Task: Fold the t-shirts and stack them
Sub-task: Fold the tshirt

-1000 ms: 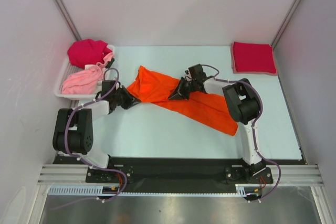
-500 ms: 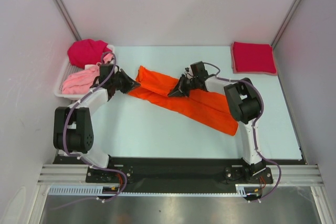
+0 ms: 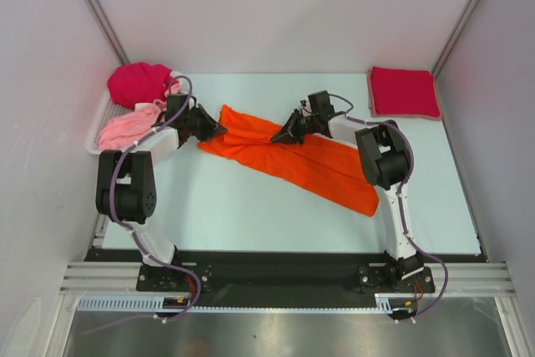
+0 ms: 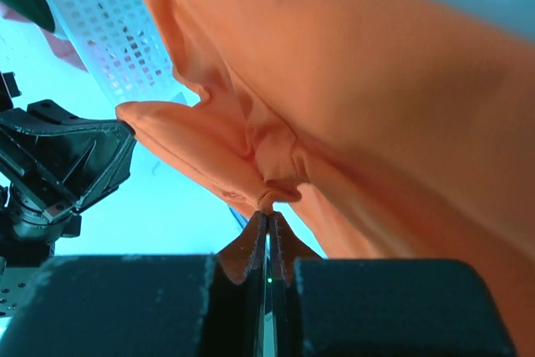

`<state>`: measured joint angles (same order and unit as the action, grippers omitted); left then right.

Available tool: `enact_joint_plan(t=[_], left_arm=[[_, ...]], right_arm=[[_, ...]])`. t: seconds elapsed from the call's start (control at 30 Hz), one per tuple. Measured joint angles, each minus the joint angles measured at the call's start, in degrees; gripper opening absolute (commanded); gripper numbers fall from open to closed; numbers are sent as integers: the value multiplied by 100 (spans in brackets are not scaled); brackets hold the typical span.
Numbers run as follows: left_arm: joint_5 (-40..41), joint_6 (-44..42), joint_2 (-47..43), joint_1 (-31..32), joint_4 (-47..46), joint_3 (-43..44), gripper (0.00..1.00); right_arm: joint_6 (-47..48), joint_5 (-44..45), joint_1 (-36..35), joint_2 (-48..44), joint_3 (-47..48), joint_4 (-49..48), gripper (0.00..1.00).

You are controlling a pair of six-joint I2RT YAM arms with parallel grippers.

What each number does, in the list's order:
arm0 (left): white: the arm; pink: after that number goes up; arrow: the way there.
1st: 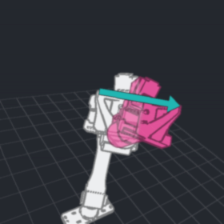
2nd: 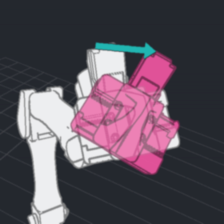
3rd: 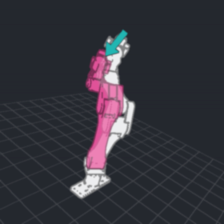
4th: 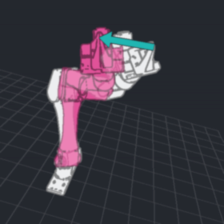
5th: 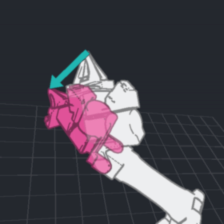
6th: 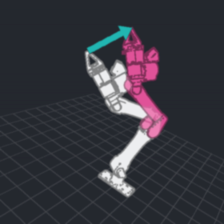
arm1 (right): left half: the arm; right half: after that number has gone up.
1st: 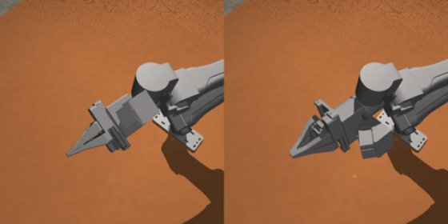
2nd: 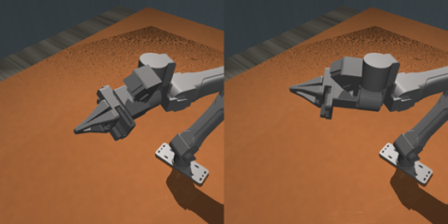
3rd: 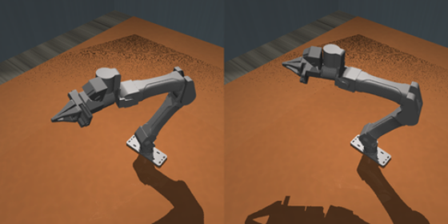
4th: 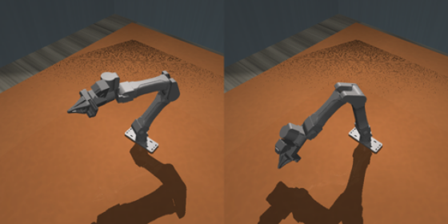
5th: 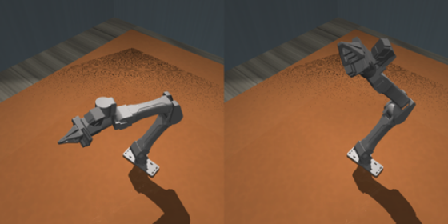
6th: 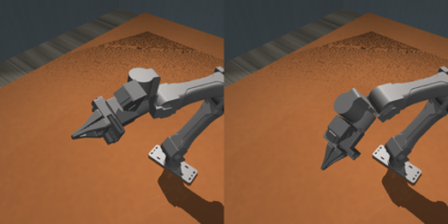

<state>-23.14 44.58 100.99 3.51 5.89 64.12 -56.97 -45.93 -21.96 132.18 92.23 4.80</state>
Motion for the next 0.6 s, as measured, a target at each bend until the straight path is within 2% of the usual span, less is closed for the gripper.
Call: enact_joint_plan(t=[0.4,0.5,0.6], left_arm=[[9,44,581,0,-11,446,6],[20,44,754,0,-11,632,6],[46,44,887,-2,-11,820,10]], right_arm=[[-238,-111,109,612,772,81,8],[-302,-114,131,789,1056,116,12],[-345,-111,144,986,1399,162,20]])
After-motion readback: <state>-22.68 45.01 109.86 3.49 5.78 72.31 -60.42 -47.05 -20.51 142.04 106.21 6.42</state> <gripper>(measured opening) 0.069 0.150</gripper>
